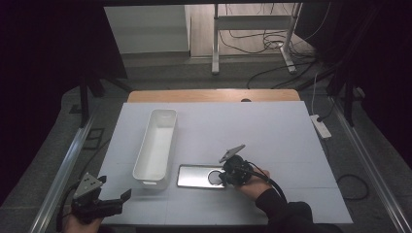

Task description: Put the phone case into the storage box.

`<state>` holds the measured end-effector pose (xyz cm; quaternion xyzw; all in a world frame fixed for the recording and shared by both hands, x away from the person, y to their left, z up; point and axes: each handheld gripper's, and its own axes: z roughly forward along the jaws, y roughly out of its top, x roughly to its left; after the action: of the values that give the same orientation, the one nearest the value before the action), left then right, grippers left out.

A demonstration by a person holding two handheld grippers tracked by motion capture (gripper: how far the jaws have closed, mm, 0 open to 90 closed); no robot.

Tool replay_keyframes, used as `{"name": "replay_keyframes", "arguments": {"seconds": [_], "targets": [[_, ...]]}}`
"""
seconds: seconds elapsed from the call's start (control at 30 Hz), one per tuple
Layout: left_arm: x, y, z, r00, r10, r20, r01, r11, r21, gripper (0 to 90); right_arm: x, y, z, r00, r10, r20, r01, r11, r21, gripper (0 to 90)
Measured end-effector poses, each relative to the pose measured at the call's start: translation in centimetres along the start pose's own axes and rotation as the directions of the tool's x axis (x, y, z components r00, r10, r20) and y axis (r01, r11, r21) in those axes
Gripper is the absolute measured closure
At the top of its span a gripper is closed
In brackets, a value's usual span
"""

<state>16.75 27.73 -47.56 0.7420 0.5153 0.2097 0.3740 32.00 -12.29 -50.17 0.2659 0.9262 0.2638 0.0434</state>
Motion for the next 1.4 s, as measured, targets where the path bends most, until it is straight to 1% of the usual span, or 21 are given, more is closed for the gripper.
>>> {"name": "replay_keyframes", "arguments": {"seconds": [0.17, 0.23, 0.27, 0.3, 0.33, 0.37, 0.4, 0.47, 0.57, 0.63, 0.7, 0.77, 0.8, 0.87, 0.9, 0.93, 1.0, 1.23, 1.3, 1.33, 1.4], "targets": [[0.0, 0.0, 0.0, 1.0000, -0.001, 0.000, 0.001, 1.0000, 0.000, 2.9, 0.2, -0.1, 0.2, 0.9999, -0.008, 0.007, 0.007, 1.000, 0.029, 89.9], [0.0, 0.0, 0.0, 1.0000, -0.002, 0.001, 0.002, 1.0000, 0.000, 3.0, 0.2, 0.0, 0.3, 0.9998, -0.015, 0.011, 0.014, 0.999, 0.030, 89.8], [0.0, 0.0, 0.0, 1.0000, -0.002, 0.001, 0.002, 1.0000, 0.000, 2.9, 0.1, 0.0, 0.2, 0.9993, -0.025, 0.027, 0.024, 0.999, 0.034, 89.9], [0.0, 0.0, 0.0, 1.0000, -0.002, 0.001, 0.002, 1.0000, 0.000, 2.9, 0.0, 0.0, 0.2, 0.9991, -0.026, 0.033, 0.025, 0.999, 0.034, 89.9], [0.0, 0.0, 0.0, 1.0000, -0.002, 0.001, 0.002, 1.0000, 0.000, 3.0, -0.1, 0.0, 0.2, 0.9990, -0.023, 0.040, 0.021, 0.999, 0.032, 89.9], [0.0, 0.0, 0.0, 1.0000, -0.002, 0.001, 0.002, 1.0000, 0.000, 2.9, -0.2, 0.0, 0.2, 0.9991, -0.004, 0.042, 0.002, 0.999, 0.039, 89.9], [0.0, 0.0, 0.0, 1.0000, -0.002, 0.001, 0.002, 1.0000, 0.001, 3.0, -0.4, 0.0, 0.2, 0.9988, -0.012, 0.048, 0.010, 0.999, 0.033, 89.9], [0.0, 0.0, 0.0, 1.0000, -0.003, 0.001, 0.003, 1.0000, 0.001, 3.0, -0.6, 0.0, 0.2, 0.9985, -0.006, 0.055, 0.004, 0.999, 0.033, 89.9], [0.0, 0.0, 0.0, 1.0000, -0.003, 0.000, 0.003, 1.0000, 0.002, 3.0, -1.3, 0.0, 0.1, 0.9969, 0.006, 0.079, -0.008, 1.000, 0.030, 89.9], [0.1, 0.0, 0.0, 1.0000, -0.004, 0.001, 0.004, 1.0000, 0.002, 3.0, -1.7, 0.0, 0.1, 0.9964, 0.016, 0.083, -0.018, 0.999, 0.028, 89.9], [0.1, 0.0, 0.0, 1.0000, -0.004, 0.001, 0.004, 1.0000, 0.002, 3.0, -1.9, 0.0, 0.1, 0.9961, 0.012, 0.087, -0.014, 1.000, 0.022, 89.9], [0.0, 0.0, 0.0, 1.0000, -0.005, 0.002, 0.005, 1.0000, 0.003, 3.0, -2.3, 0.0, 0.0, 0.9949, 0.025, 0.098, -0.028, 0.999, 0.022, 89.9], [0.1, 0.0, 0.0, 1.0000, -0.004, 0.001, 0.004, 1.0000, 0.003, 3.0, -2.6, 0.0, 0.0, 0.9947, 0.022, 0.101, -0.024, 1.000, 0.018, 89.9], [0.1, 0.0, 0.0, 1.0000, -0.004, 0.001, 0.004, 1.0000, 0.003, 3.1, -3.0, 0.1, 0.0, 0.9933, 0.040, 0.108, -0.042, 0.999, 0.017, 89.9], [0.1, 0.0, 0.0, 1.0000, -0.005, 0.001, 0.005, 1.0000, 0.003, 3.1, -3.1, 0.1, 0.0, 0.9928, 0.037, 0.114, -0.039, 0.999, 0.015, 89.9], [0.1, 0.0, 0.0, 1.0000, -0.005, 0.001, 0.005, 1.0000, 0.003, 3.0, -3.5, 0.0, 0.0, 0.9920, 0.043, 0.119, -0.045, 0.999, 0.010, 89.9], [0.1, 0.0, 0.0, 1.0000, -0.005, 0.001, 0.005, 1.0000, 0.003, 3.1, -3.7, 0.0, -0.1, 0.9912, 0.052, 0.122, -0.054, 0.998, 0.013, 89.9], [0.1, 0.0, 0.0, 1.0000, -0.004, 0.002, 0.004, 1.0000, 0.004, 3.2, -5.4, 0.0, -0.2, 0.9868, 0.088, 0.136, -0.087, 0.996, -0.009, 89.9], [0.1, 0.0, 0.0, 1.0000, -0.004, 0.001, 0.004, 1.0000, 0.004, 3.2, -5.6, 0.0, -0.2, 0.9864, 0.089, 0.138, -0.089, 0.996, -0.013, 89.9], [0.1, 0.0, 0.1, 1.0000, -0.005, 0.002, 0.005, 1.0000, 0.003, 3.2, -5.9, 0.2, -0.1, 0.9847, 0.090, 0.149, -0.089, 0.996, -0.013, 89.9], [0.1, 0.0, 0.1, 1.0000, -0.005, 0.002, 0.005, 1.0000, 0.002, 3.2, -6.1, 0.3, 0.0, 0.9845, 0.091, 0.150, -0.090, 0.996, -0.014, 89.9]]}}
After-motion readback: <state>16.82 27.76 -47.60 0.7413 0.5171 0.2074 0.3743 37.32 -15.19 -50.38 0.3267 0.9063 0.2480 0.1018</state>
